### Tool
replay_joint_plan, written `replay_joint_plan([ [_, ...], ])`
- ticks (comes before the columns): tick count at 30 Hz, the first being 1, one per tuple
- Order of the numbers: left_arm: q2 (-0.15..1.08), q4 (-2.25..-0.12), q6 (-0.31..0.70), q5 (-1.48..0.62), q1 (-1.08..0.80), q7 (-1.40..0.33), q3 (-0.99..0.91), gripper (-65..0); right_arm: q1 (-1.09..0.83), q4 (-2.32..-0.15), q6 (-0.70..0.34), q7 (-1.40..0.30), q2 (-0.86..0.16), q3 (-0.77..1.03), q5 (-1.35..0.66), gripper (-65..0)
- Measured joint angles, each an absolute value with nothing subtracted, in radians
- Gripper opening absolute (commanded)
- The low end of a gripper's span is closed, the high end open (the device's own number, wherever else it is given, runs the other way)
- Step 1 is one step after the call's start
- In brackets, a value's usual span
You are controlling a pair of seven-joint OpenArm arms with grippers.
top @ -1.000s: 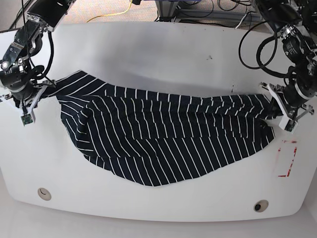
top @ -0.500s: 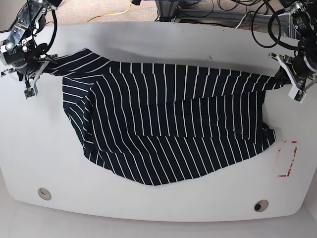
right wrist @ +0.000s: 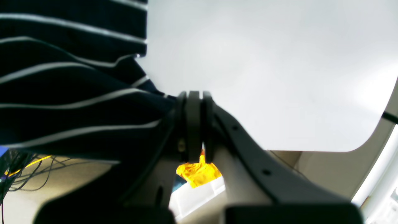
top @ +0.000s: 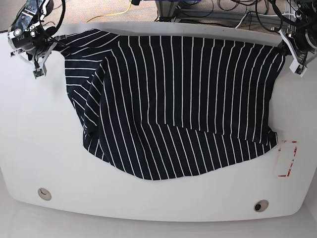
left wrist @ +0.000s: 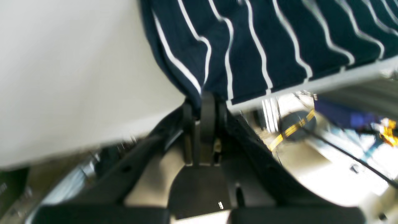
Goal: Layout the t-shirt on the table in an organized manner, then fold the t-shirt properly
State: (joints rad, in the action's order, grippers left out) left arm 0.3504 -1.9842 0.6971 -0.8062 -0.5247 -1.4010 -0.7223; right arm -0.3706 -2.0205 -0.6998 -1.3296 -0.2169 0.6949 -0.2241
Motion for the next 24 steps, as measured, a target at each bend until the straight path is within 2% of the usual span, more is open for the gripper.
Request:
replay_joint_plan([
  [7,0.358,-1.984,0.697,-0.806,-0.6,-1.397,-0.733,-65.0,-0.397,-2.021,-0.7,-1.317,-0.191,0.694,-0.223,-65.0],
  [16,0.355,-1.984,0.697,-0.806,-0.612,-1.397,-0.733,-65.0,-0.397,-2.02,-0.7,-1.324,-0.191,0.694,-0.214,-58.7],
  [24,0.355,-1.984,0.697,-0.799,-0.615,-1.399,-0.733,-65.0,-0.403,-2.02,-0.699,-1.321,-0.191,0.695,-0.213,-57.9],
])
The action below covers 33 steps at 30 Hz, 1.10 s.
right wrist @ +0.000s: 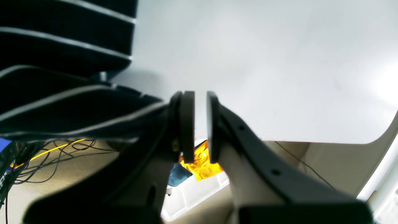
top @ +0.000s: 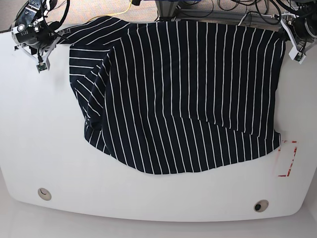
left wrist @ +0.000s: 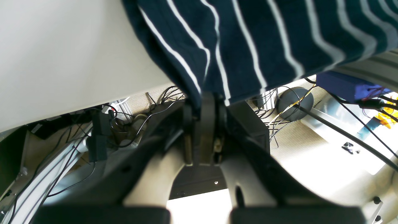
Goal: Layout the t-shirt on the table in an organized manner, then fold the t-shirt properly
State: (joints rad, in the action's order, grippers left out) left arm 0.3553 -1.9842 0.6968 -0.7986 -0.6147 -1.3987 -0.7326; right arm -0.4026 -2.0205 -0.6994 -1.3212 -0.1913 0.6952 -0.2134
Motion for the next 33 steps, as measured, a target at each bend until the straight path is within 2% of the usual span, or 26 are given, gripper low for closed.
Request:
replay_joint_plan([
  [4,0.355,-1.984,0.697,-0.801,-0.618,-1.399,-0.733,-65.0,-0.403,-2.02,-0.7,-1.321,-0.184,0.695,-0.214,-57.1],
  [6,0.356,-1.984,0.697,-0.802,-0.627,-1.398,-0.733,-65.0,-0.403,-2.02,-0.699,-1.32,-0.169,0.698,-0.21,-54.2],
  [14,0.356,-1.984,0.697,-0.795,-0.643,-1.398,-0.732,-65.0,-0.43,-2.02,-0.7,-1.322,-0.158,0.699,-0.21,-29.6],
  [16,0.355,-1.984,0.697,-0.795,-0.643,-1.398,-0.732,-59.9,-0.43,-2.02,-0.7,-1.322,-0.158,0.699,-0.21,-24.4],
  [18,0.355,-1.984,0.697,-0.795,-0.643,-1.398,-0.732,-54.0,-0.425,-2.02,-0.699,-1.32,-0.158,0.699,-0.212,-21.9],
  [24,0.356,-1.984,0.697,-0.794,-0.643,-1.398,-0.732,-40.1,-0.377,-2.02,-0.7,-1.301,-0.154,0.733,-0.221,-19.7],
  [33,0.355,-1.982,0.697,-0.701,-0.656,-1.399,-0.73,-30.1,-0.282,-2.016,-0.699,-1.306,-0.155,0.746,-0.213,-19.7],
])
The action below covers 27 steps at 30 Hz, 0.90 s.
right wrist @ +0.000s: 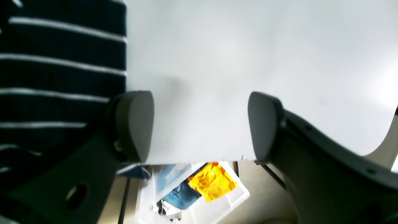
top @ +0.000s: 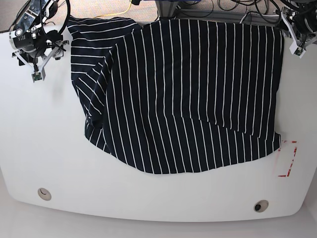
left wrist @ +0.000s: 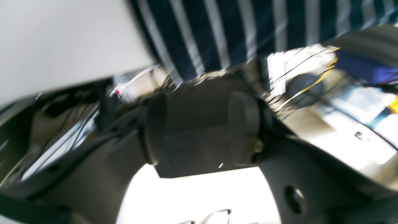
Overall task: Layout the t-shirt on the table in an organized manner, then fold the t-shirt properly
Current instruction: 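Open both grippers to release the shirt edge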
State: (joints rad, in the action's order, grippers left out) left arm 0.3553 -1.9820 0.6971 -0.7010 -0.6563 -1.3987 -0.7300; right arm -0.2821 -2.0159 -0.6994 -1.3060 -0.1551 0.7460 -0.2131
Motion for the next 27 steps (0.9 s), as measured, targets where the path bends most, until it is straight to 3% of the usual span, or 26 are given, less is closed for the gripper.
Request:
replay_joint_plan([
  [9,0.354,-1.98,0.697,-0.67,-0.631,-1.399,-0.731,-29.0,-0.163,-2.016,-0.699,-1.307,-0.134,0.746,-0.207,-19.7],
  [19,0.354,-1.977,0.697,-0.654,-0.419,-1.399,-0.861,-29.0,-0.03,-1.917,-0.699,-1.307,-0.096,0.743,-0.21,-19.2],
  [27,0.353,-1.977,0.697,-0.54,-0.21,-1.393,-0.867,-28.7,0.042,-1.806,-0.699,-1.296,-0.094,0.743,-0.209,-2.1],
])
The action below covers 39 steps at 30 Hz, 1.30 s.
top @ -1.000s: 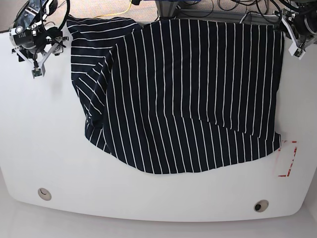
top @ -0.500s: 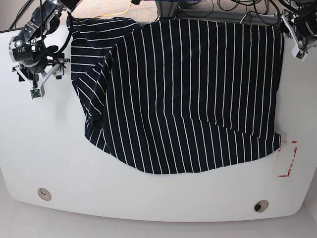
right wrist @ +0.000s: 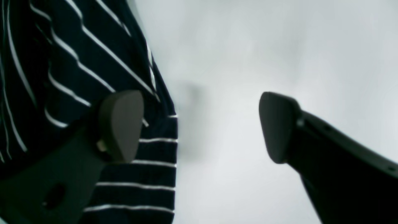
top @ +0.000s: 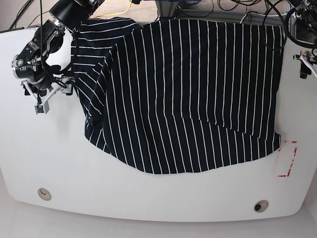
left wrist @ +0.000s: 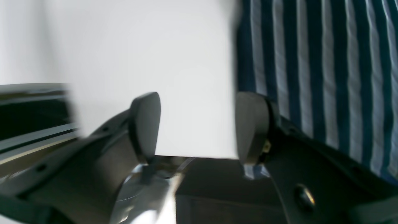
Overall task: Layout the t-shirt on the table in an organized manner, then fold the t-shirt properly
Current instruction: 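Open both grippers to release the shirt edge, then lower both grippers onto the shirt's collar edge to grasp it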
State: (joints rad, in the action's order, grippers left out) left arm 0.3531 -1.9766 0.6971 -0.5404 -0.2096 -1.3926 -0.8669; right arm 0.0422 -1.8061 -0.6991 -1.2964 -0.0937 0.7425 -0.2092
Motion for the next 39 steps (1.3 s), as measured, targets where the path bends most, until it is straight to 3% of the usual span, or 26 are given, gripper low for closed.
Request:
replay_joint_plan([
  [13,0.347,-1.941,0.697,-0.381,0.044,-1.393,-0.731,-28.6,0.072,-1.627,-0.698,-1.192,-0.094,0.743,-0.206,0.0],
  [35,0.343,-1.938,0.697,-0.385,0.068,-1.365,-0.647,-28.6,0.068,-1.479,-0.704,-1.027,-0.083,0.628,-0.226,0.0],
  [37,0.345,-1.937,0.697,-0.381,0.06,-1.365,-0.649,-28.6,0.075,-1.467,-0.705,-1.017,-0.083,0.634,-0.226,-2.7],
  [39,0.344,-1.937,0.697,-0.385,0.05,-1.364,-0.65,-28.6,0.081,-1.46,-0.704,-1.017,-0.081,0.635,-0.225,-9.5],
])
